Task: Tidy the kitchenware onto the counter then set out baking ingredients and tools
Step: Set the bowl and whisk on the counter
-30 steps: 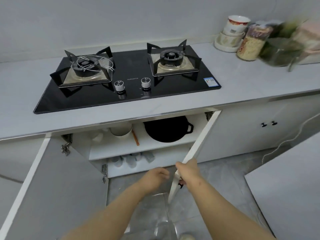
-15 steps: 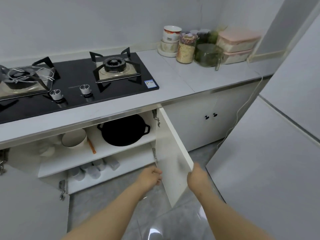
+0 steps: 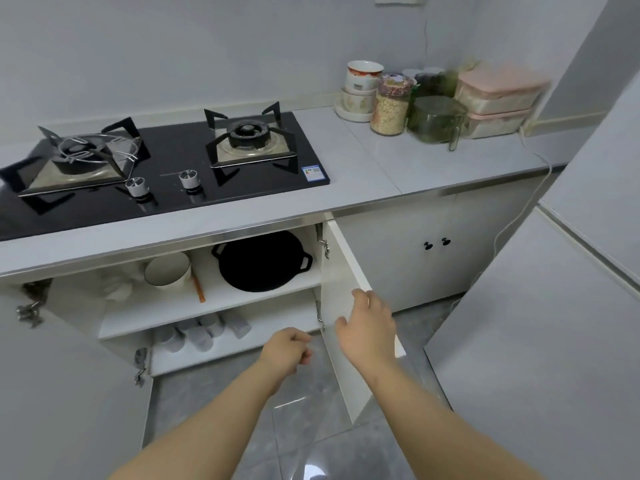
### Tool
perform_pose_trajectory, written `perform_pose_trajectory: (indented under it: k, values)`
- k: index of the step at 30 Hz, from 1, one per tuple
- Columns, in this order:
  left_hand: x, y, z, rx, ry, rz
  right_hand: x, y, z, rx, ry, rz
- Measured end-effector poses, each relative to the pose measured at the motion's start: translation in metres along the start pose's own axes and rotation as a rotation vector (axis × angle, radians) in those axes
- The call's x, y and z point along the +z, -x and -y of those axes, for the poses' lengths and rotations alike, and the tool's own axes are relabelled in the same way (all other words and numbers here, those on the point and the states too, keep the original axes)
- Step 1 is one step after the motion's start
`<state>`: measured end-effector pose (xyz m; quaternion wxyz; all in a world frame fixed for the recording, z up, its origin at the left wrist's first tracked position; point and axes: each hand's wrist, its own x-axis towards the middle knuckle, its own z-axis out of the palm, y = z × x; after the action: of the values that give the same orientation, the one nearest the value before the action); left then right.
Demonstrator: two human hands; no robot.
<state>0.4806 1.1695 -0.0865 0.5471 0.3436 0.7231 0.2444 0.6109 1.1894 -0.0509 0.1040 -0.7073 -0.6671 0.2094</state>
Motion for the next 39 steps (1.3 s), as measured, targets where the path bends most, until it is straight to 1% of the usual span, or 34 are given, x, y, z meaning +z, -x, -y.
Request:
perform_pose_trajectory:
  k: [2, 4, 6, 8, 11, 15, 22, 29, 32, 37, 39]
  values:
    - [-0.017, -0.003, 0.003, -0.006, 0.024, -0.043, 0.002, -0.008, 0.021, -0.123, 0.013, 0.022]
    - [-0.041, -0.006, 0.008, -0.023, 0.075, -0.105, 0.013, -0.014, 0.044, -0.181, -0.043, 0.155]
    - [-0.067, -0.011, 0.015, -0.042, 0.131, -0.16, 0.03, -0.019, 0.065, -0.194, -0.096, 0.311]
    - [-0.093, -0.017, 0.023, -0.066, 0.17, -0.21, 0.051, -0.023, 0.082, -0.193, -0.111, 0.431]
    - [-0.138, -0.031, 0.039, -0.119, 0.217, -0.278, 0.084, -0.031, 0.116, -0.16, -0.107, 0.529]
    - [-0.19, -0.056, 0.058, -0.159, 0.272, -0.322, 0.115, -0.049, 0.161, -0.148, -0.131, 0.612]
    - [-0.264, -0.111, 0.076, -0.247, 0.316, -0.36, 0.168, -0.079, 0.228, -0.062, -0.151, 0.654]
    - [-0.286, -0.181, 0.103, -0.367, 0.538, -0.406, 0.228, -0.121, 0.229, 0.046, -0.119, 0.682]
    - [-0.293, -0.201, 0.107, -0.344, 0.572, -0.422, 0.243, -0.135, 0.226, 0.066, -0.112, 0.646]
    - [-0.304, -0.27, 0.134, -0.283, 0.615, -0.481, 0.311, -0.17, 0.223, 0.024, -0.115, 0.658]
    - [-0.309, -0.295, 0.135, -0.251, 0.625, -0.492, 0.335, -0.189, 0.228, -0.017, -0.094, 0.621]
